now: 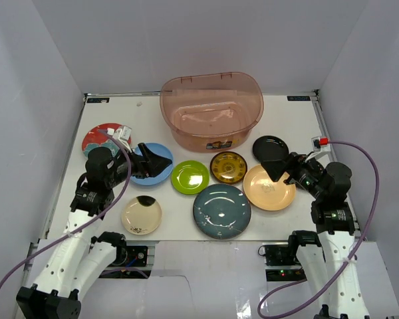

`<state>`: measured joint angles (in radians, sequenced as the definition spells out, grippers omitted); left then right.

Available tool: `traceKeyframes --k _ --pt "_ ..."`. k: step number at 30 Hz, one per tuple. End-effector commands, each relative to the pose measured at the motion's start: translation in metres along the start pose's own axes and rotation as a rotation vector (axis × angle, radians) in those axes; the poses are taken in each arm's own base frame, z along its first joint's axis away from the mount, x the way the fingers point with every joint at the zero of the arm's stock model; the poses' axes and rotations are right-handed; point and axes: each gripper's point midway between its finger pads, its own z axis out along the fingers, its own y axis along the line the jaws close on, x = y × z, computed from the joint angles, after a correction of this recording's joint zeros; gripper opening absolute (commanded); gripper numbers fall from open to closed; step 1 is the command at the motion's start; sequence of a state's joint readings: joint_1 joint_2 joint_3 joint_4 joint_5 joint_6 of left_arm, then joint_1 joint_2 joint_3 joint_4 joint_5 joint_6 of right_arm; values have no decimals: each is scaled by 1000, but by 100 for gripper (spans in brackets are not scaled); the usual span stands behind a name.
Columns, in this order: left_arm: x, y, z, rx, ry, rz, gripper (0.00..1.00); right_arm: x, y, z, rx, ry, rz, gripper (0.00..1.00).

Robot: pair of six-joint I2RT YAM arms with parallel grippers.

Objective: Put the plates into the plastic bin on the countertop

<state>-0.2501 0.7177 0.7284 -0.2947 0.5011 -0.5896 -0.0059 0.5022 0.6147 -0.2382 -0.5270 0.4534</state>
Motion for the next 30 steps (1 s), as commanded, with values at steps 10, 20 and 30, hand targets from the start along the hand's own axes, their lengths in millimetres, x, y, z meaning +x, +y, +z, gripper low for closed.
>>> traceKeyframes --k 10,20,30 --pt "-31 88 25 -430 -173 -240 98 19 38 8 -193 20 -5 87" --pt "-92 234 -44 -801 -472 -496 88 40 42 7 -231 81 -43 86" --pt "-44 336 -78 -1101 -519 -677 84 53 43 8 -262 121 -56 85"
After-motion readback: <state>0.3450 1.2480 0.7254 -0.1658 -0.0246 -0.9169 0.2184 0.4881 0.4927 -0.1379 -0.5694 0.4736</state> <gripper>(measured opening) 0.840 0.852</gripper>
